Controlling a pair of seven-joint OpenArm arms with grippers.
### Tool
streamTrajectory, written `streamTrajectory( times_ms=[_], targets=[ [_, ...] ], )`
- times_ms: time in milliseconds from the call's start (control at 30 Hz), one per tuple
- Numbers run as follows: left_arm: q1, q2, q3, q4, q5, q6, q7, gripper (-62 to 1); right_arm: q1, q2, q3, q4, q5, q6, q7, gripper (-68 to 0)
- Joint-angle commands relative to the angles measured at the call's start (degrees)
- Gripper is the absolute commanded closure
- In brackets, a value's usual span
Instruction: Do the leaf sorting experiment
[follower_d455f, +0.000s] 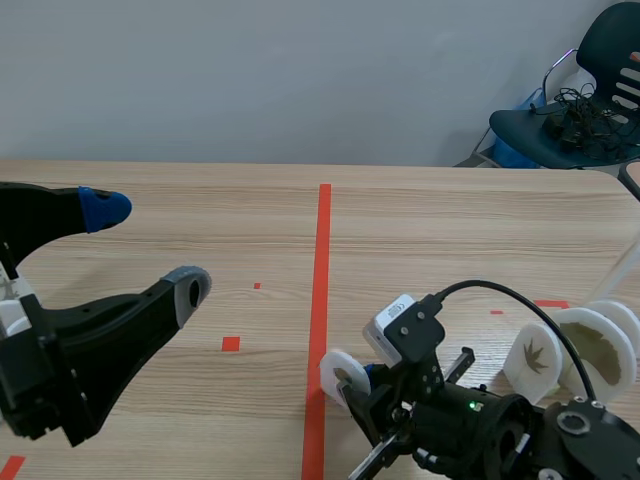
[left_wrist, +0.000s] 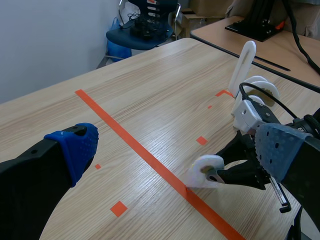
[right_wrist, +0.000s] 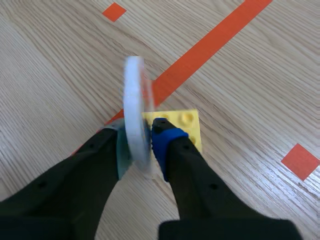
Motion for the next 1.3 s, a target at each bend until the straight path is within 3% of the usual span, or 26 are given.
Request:
streamTrajectory(
  times_ms=[0, 133, 267, 400, 533, 800, 1100, 1267],
  targets=[
    [-0.35, -0.20, -0.46, 0.04, -0.59, -0.07, -0.79, -62.3, 0.85, 0.48, 0.59, 1.86, 0.70, 0.02, 0.85, -5.1],
    [-0.46, -0.20, -0.46, 0.04, -0.59, -0.07, -0.81, -62.3, -0.15, 0.94, 2.36, 5.01, 0.85, 0.48, -1.14, -4.8],
    [-0.46, -0.20, -0.46, 0.04, -0.59, -0.07, -0.83, -62.3, -5.07, 1.27, 7.85, 14.60, 1.49, 0.46, -5.07, -4.8],
    [-0.46, -0.20, -0.46, 0.04, -0.59, -0.07, -0.83, -62.3, -12.41, 1.25, 15.26, 23.65, 6.82, 0.46, -7.34, -4.9],
    [-0.48, -0.20, -0.46, 0.04, -0.59, -0.07, -0.83, -62.3, -18.29, 0.87, 21.79, 27.58, 10.29, 0.46, -7.34, -4.9],
    [-0.61, -0.20, -0.46, 0.04, -0.59, -0.07, -1.18, -62.3, -18.27, 0.76, 26.21, 24.57, 10.05, -4.35, -7.23, -4.8],
    [-0.61, -0.20, -0.46, 0.04, -0.59, -0.07, -1.16, -62.3, -11.69, 0.79, 26.21, 13.40, 9.97, -4.33, -7.28, -4.8],
    [-0.61, -0.20, -0.46, 0.04, -0.59, -0.07, -1.16, -62.3, -11.21, 0.79, 26.21, 8.11, 9.81, -4.35, -4.68, -4.9]
  ],
)
